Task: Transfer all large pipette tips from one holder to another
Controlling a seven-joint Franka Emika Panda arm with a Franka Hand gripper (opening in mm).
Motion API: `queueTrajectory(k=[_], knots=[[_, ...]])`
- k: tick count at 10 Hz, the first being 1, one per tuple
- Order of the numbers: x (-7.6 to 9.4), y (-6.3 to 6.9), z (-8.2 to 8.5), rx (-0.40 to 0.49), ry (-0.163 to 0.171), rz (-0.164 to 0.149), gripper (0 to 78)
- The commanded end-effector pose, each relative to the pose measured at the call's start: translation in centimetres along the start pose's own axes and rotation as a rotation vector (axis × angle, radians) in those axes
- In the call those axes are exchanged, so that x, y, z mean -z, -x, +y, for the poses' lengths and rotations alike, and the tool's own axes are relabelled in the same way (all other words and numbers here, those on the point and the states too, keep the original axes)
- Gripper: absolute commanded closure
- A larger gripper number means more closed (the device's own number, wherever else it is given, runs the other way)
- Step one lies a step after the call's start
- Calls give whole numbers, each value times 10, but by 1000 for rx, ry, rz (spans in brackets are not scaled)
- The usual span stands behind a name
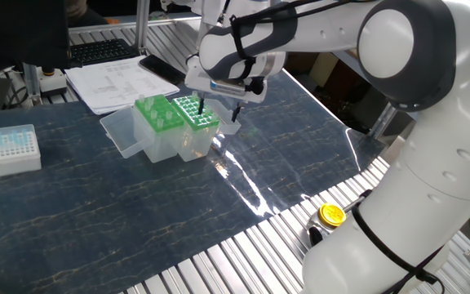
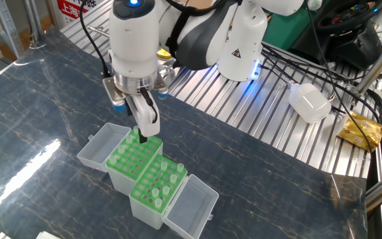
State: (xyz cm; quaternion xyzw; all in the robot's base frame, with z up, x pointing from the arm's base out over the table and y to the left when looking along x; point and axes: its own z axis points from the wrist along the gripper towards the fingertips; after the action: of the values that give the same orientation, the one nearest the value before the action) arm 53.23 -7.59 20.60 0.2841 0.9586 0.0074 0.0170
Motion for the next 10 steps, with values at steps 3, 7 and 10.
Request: queueTrajectory(k=[3, 7, 10], knots=[[0, 2, -1, -4, 18, 9, 1], [0, 2, -1, -2, 17, 10, 1], [0, 2, -1, -2, 17, 10, 764]])
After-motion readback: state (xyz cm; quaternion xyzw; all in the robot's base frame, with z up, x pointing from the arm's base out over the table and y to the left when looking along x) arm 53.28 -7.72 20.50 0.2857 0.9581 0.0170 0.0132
